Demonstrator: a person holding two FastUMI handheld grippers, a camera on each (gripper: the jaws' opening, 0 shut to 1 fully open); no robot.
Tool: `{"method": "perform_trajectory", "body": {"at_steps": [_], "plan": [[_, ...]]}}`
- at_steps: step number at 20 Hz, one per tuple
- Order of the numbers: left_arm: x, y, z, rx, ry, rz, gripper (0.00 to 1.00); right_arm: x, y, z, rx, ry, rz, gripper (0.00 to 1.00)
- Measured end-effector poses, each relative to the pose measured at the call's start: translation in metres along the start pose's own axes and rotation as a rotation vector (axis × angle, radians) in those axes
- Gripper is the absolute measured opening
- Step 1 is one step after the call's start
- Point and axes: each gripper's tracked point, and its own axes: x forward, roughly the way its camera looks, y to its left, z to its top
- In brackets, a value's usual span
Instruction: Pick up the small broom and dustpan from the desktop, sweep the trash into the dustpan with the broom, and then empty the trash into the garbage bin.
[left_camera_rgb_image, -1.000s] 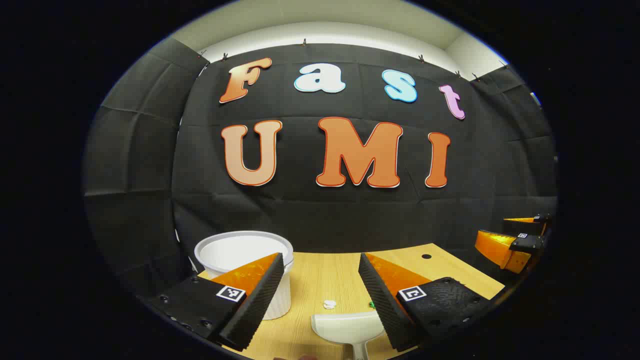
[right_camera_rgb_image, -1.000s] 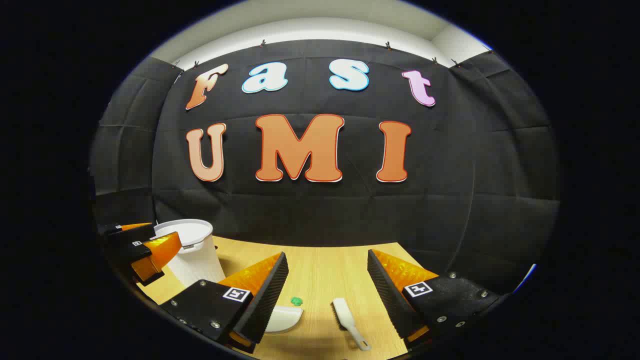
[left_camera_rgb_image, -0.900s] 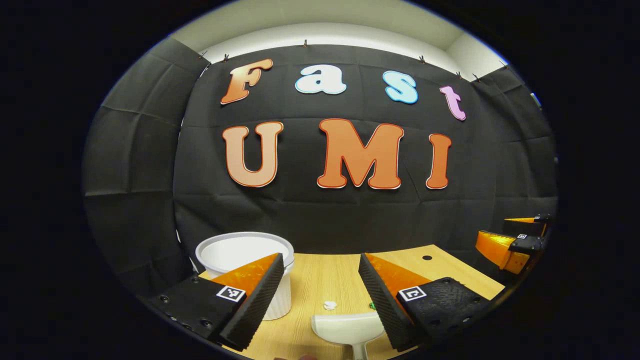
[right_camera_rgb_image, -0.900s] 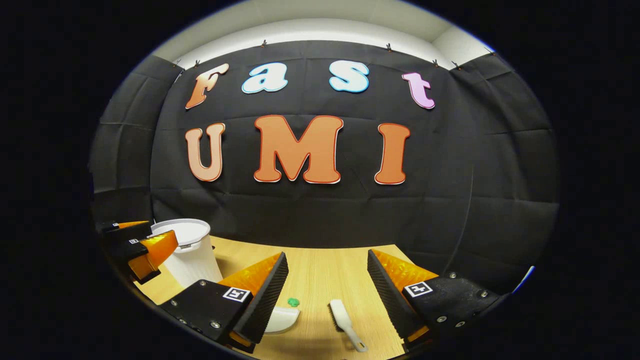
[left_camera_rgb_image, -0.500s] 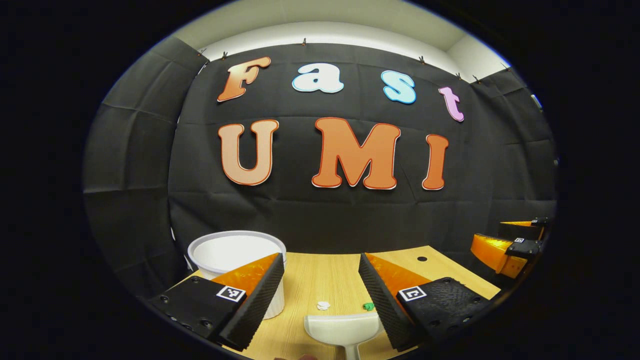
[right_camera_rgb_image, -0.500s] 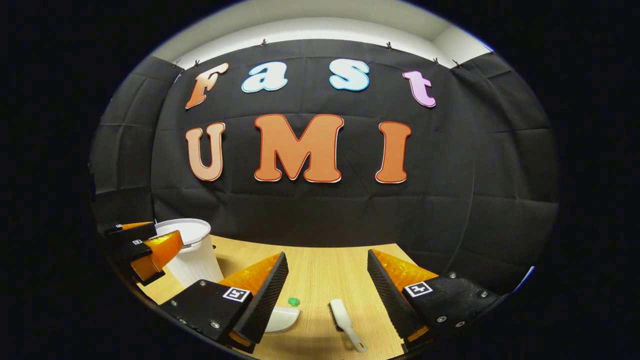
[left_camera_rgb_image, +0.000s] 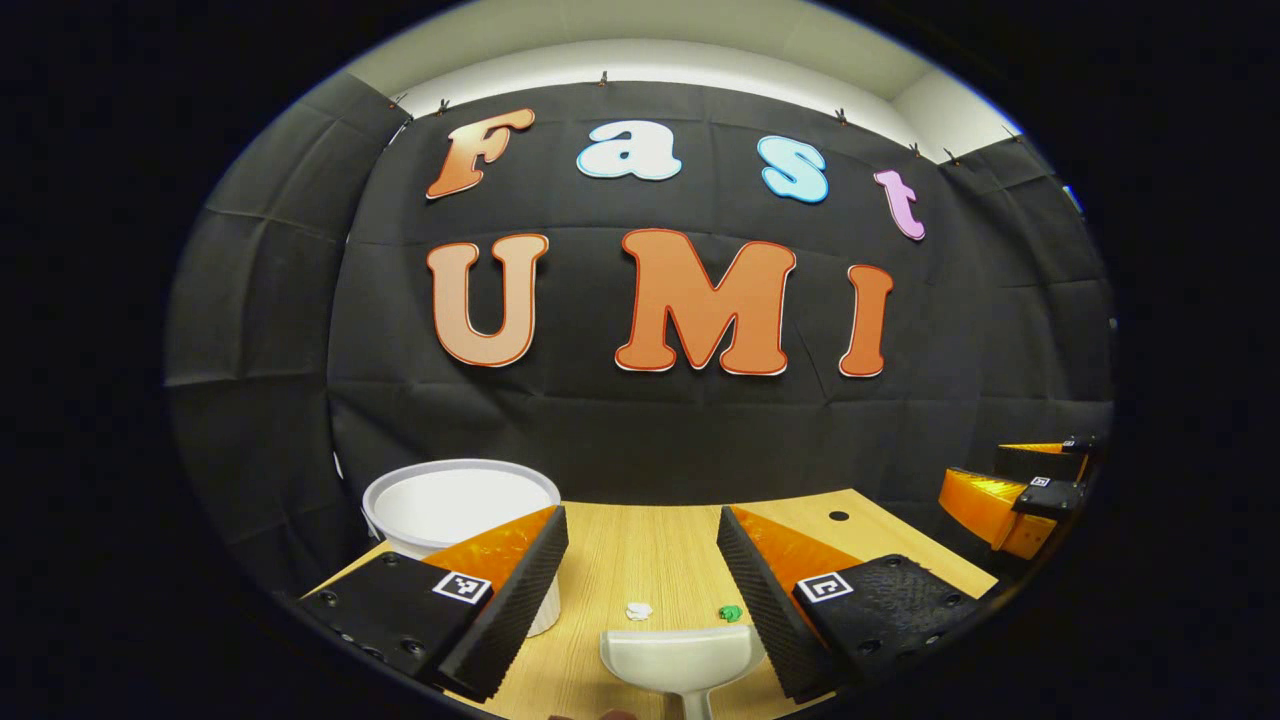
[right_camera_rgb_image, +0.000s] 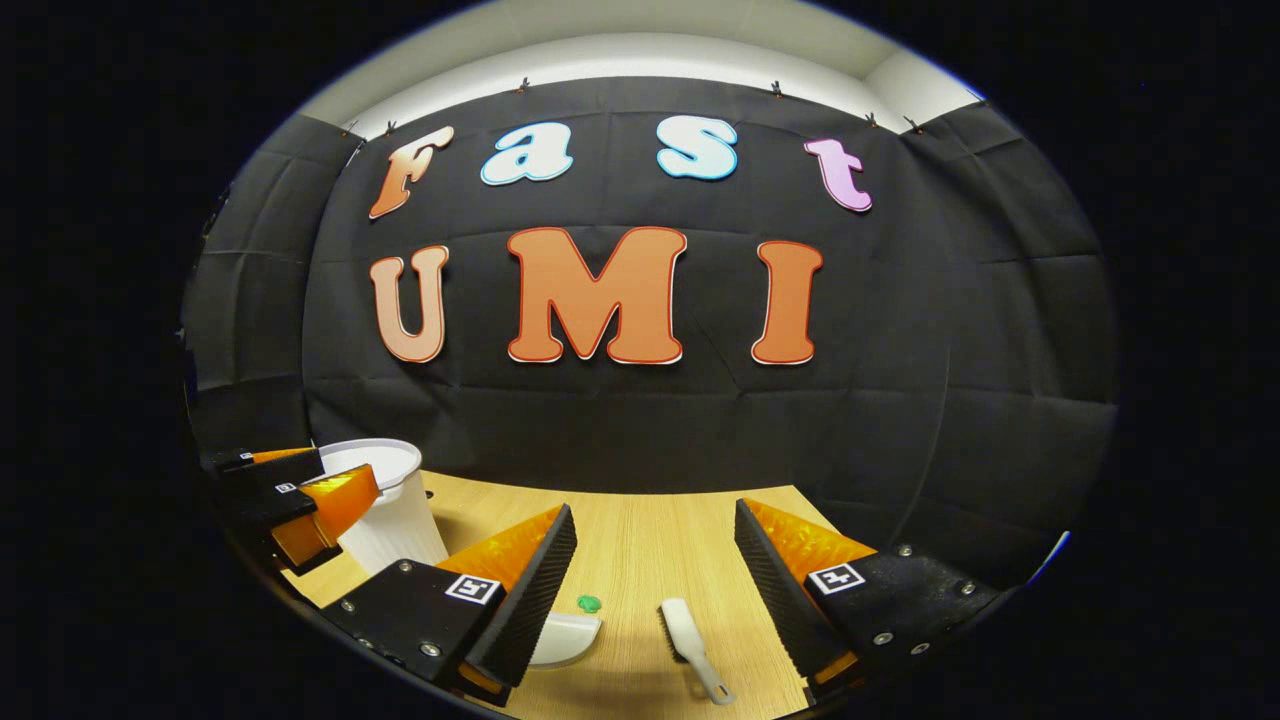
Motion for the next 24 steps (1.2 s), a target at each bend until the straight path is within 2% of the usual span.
{"method": "perform_trajectory", "body": {"at_steps": [1,16,24], "plan": [[0.002,0.000,0.000,0.000,0.003,-0.001,0.95,0.000,0.001,0.000,0.000,0.003,0.004,0.96],[0.001,0.007,-0.006,0.032,0.001,0.014,0.95,0.004,0.011,-0.003,-0.016,0.013,0.025,0.96],[0.007,-0.005,-0.017,0.047,0.032,-0.009,0.95,0.006,0.008,-0.003,-0.024,0.023,0.017,0.96]]}}
